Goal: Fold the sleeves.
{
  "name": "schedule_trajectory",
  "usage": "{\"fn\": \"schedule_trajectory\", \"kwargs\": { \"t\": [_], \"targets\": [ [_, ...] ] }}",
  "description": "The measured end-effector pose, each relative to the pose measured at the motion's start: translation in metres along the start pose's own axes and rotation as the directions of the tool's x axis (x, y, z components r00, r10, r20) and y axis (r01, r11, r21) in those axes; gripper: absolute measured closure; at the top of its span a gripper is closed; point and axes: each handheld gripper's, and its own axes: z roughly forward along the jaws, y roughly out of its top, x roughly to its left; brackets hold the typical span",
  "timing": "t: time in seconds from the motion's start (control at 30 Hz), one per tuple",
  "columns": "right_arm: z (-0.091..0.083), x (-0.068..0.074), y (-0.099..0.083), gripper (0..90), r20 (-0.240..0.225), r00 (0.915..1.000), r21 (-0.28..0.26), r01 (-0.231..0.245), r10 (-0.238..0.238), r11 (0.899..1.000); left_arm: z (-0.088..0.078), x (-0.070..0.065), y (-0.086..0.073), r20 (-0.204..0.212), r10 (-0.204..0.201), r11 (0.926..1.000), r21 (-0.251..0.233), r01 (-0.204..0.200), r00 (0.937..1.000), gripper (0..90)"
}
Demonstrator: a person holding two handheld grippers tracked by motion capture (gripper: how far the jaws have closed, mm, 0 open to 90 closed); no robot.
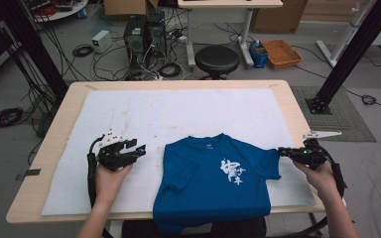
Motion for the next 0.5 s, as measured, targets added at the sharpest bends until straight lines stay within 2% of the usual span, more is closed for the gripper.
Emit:
{"fn": "schedule_trajectory", "kwargs": {
  "t": [0.13,0.2,0.3,0.33,0.37,0.4,0.5],
  "targets": [
    [-0.005,0.014,0.009,89.8,-0.014,0.9993,0.000,0.035,-0.035,0.999,0.000,0.003,-0.001,-0.006,-0.011,0.9999,-0.001,0.011,0.9999,52.0],
    [-0.008,0.027,0.016,89.8,-0.026,0.9981,0.002,0.056,-0.056,0.998,0.000,0.004,-0.001,-0.006,-0.014,0.9999,-0.004,0.014,0.9999,52.0],
    [-0.010,0.055,0.029,89.8,-0.027,0.9947,0.023,0.100,-0.100,0.995,0.001,0.004,-0.001,-0.006,-0.015,0.9999,0.000,0.015,0.9999,52.0],
    [-0.010,0.055,0.029,89.8,-0.027,0.9947,0.023,0.100,-0.100,0.995,0.001,0.004,-0.001,-0.006,-0.015,0.9999,0.000,0.015,0.9999,52.1],
    [-0.009,0.065,0.034,89.7,-0.024,0.9927,0.025,0.119,-0.118,0.993,0.002,0.004,-0.001,-0.004,-0.017,0.9999,-0.001,0.017,0.9999,52.1],
    [-0.004,0.087,0.043,89.7,-0.018,0.9885,0.034,0.151,-0.150,0.988,0.003,0.004,-0.001,-0.006,-0.011,0.9999,0.005,0.011,0.9999,52.1],
    [0.011,0.118,0.054,89.7,-0.005,0.9802,0.052,0.198,-0.198,0.979,0.003,0.003,-0.001,-0.003,-0.008,0.9999,0.010,0.008,1.0000,52.1]
  ]
}}
